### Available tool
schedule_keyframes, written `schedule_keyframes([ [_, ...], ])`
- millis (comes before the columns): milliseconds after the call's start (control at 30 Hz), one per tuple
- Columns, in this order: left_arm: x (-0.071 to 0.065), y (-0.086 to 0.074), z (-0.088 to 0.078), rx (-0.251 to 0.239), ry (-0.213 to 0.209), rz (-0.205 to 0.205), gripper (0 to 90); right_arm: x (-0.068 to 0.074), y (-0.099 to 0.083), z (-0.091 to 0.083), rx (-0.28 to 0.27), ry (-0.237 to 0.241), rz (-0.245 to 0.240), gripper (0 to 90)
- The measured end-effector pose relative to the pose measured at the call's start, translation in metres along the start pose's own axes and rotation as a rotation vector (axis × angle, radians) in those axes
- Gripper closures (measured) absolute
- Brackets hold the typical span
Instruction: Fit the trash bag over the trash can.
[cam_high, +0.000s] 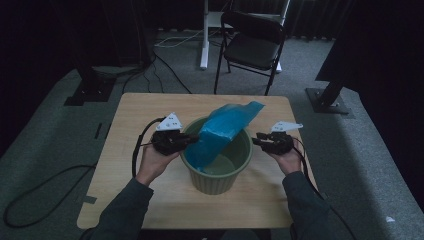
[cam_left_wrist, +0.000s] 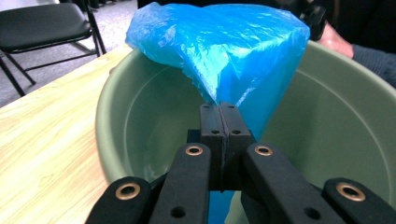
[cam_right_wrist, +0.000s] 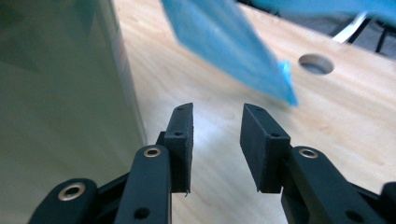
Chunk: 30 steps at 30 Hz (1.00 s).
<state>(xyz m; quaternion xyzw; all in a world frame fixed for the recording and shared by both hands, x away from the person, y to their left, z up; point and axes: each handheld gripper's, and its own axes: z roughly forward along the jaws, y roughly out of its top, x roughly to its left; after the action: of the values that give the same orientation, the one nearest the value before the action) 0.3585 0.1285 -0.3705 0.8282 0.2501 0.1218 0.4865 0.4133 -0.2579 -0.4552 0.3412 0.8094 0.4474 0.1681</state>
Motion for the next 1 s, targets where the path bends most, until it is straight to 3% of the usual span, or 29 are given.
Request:
schedule_keyframes([
  [133,0.004,-0.004,-0.002,-0.002,0.007,-0.012,89.7,-0.002,0.012,-0.005,-0.033,-0.017,-0.002,63.4],
  [500,0.007,-0.007,-0.003,-0.002,0.011,-0.020,89.6,-0.007,0.040,-0.009,-0.059,-0.093,-0.026,55.1],
  [700,0.008,-0.007,-0.003,-0.002,0.012,-0.024,89.6,-0.005,0.049,-0.006,-0.041,-0.114,-0.072,50.8],
  [833,0.009,-0.007,-0.003,-0.006,0.003,-0.030,89.5,-0.004,0.056,0.000,0.011,-0.129,-0.115,46.3],
  [1000,0.008,-0.007,-0.002,-0.002,0.006,-0.026,89.5,-0.005,0.059,0.001,0.009,-0.135,-0.120,46.3],
])
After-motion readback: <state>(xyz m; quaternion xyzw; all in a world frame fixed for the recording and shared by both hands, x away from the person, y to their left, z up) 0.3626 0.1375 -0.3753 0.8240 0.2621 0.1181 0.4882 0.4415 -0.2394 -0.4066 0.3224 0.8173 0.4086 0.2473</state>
